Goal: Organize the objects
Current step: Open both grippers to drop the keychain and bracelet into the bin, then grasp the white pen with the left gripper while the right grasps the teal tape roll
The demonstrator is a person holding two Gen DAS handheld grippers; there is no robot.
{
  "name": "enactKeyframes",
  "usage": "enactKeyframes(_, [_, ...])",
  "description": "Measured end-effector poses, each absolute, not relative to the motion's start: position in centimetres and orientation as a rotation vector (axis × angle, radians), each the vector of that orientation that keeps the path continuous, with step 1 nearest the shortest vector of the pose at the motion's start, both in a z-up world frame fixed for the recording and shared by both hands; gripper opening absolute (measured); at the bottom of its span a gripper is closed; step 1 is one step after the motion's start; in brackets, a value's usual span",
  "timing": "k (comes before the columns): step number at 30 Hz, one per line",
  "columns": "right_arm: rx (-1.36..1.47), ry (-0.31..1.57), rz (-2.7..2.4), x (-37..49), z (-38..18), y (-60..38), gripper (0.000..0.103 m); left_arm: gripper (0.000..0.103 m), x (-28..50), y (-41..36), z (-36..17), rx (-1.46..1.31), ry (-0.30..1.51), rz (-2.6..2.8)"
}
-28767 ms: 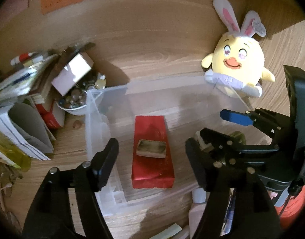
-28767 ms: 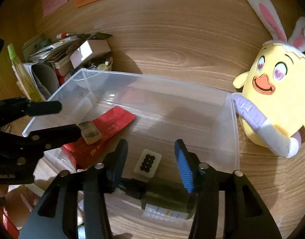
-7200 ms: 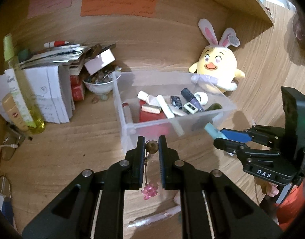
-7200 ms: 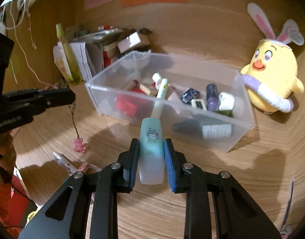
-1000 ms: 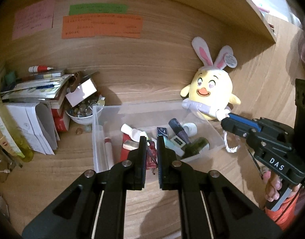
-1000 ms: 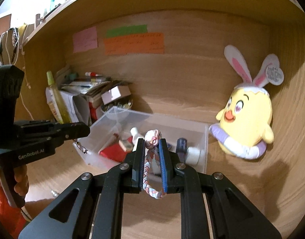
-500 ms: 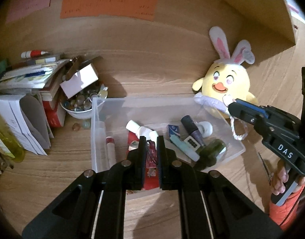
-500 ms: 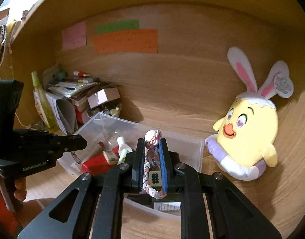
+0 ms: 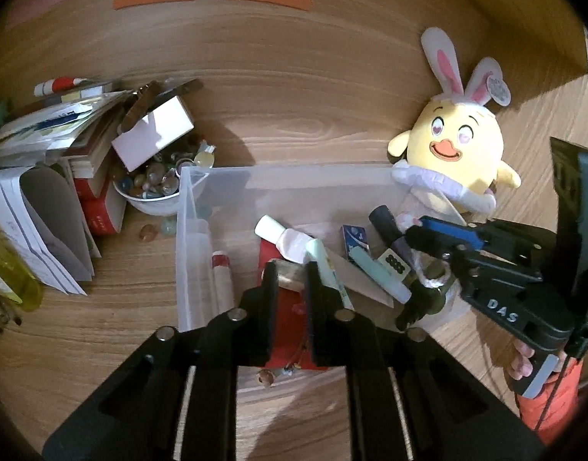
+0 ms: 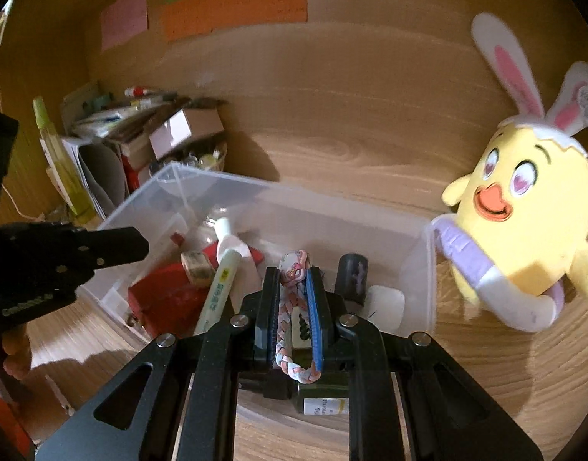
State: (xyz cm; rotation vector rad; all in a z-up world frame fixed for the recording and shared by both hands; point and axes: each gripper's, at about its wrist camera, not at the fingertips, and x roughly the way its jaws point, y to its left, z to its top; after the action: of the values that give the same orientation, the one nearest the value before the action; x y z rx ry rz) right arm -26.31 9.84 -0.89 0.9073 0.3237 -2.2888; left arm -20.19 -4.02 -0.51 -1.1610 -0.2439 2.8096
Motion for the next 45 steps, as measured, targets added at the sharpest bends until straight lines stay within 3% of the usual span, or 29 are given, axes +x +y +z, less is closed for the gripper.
enactKeyframes(3, [0.929, 0.340, -2.275, -26.5, -1.5, 9.5, 0.012, 0.039, -19.6, -3.8, -0.3, -1.145, -0.223, 2.824])
enactKeyframes(6, [0.943, 0.353, -2.267, -26.7, -1.9, 9.2, 0.012, 0.048, -18.9, -3.6, 0.2, -1.114, -0.194, 2.847])
enactKeyframes(13, [0.974, 0.373, -2.260, -26.9, -2.4, 8.8, 0.013, 0.063, -17.2, -4.2, 0.9, -1.084, -0.145, 2.900])
enactKeyframes(15, [0.989, 0.384, -2.247, -26.9, -2.5, 8.7, 0.017, 0.066, -16.8, -4.5, 0.9, -1.088, -0.144, 2.907])
enactKeyframes(19, [0.974, 0.407, -2.270, -26.6, -2.1, 8.7, 0.037, 0.070, -16.2, -5.0, 0.7, -1.104, -0.160, 2.908])
enactKeyframes(26, [0.908, 0.438, -2.319, -25.2, -0.5, 9.1, 0.050, 0.077, -14.2, -5.6, 1.0, -1.107, -0.149, 2.921])
enactKeyframes(30, [0.866, 0.441, -2.330, -23.6, 0.6, 9.4, 0.054, 0.083, -12.7, -5.8, 1.0, -1.096, -0.133, 2.930])
enactKeyframes(45, [0.849, 0.363, -2.239, -13.6, -0.5, 10.6, 0.059, 0.083, -6.8, -5.8, -3.1, -1.238, -0.163, 2.806])
